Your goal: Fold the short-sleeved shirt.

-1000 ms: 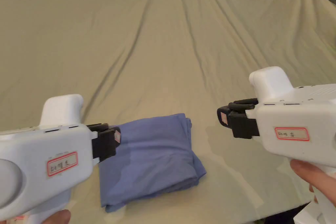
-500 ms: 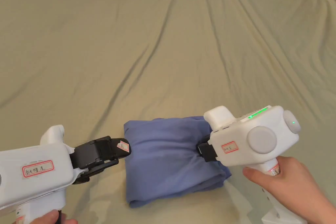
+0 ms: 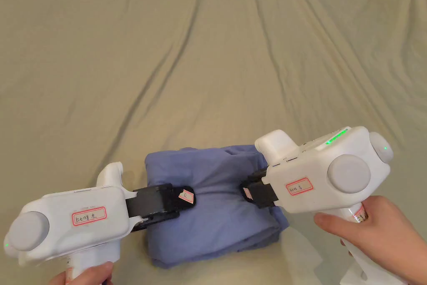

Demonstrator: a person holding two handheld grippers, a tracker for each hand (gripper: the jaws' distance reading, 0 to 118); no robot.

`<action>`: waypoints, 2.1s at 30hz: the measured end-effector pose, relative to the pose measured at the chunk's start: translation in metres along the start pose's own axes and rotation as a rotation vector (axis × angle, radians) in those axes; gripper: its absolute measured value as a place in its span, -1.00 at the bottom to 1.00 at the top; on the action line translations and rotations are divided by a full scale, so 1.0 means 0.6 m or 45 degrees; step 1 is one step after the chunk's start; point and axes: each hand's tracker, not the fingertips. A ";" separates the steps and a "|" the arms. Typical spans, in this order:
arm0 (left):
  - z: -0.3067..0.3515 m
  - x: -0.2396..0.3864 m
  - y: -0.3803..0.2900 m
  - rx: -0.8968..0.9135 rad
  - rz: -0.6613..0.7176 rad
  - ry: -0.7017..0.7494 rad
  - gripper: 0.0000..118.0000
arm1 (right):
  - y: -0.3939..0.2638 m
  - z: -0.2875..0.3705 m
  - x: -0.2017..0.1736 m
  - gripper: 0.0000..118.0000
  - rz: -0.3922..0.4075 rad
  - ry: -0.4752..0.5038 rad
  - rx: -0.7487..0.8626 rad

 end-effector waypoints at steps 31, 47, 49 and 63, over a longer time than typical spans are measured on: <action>0.669 -0.133 0.101 0.511 -0.029 1.289 0.51 | 0.106 0.036 -0.180 -0.97 0.244 0.084 0.170; 0.387 0.433 0.058 1.347 -0.819 1.051 -1.00 | 0.096 0.411 -0.062 -0.97 0.132 -0.437 0.990; 0.358 0.478 0.061 1.349 -0.853 1.066 -1.00 | 0.102 0.458 -0.055 -0.97 0.145 -0.566 1.093; 0.321 0.571 0.078 1.403 -0.929 1.090 -0.33 | 0.128 0.572 -0.022 -0.67 0.101 -0.741 1.439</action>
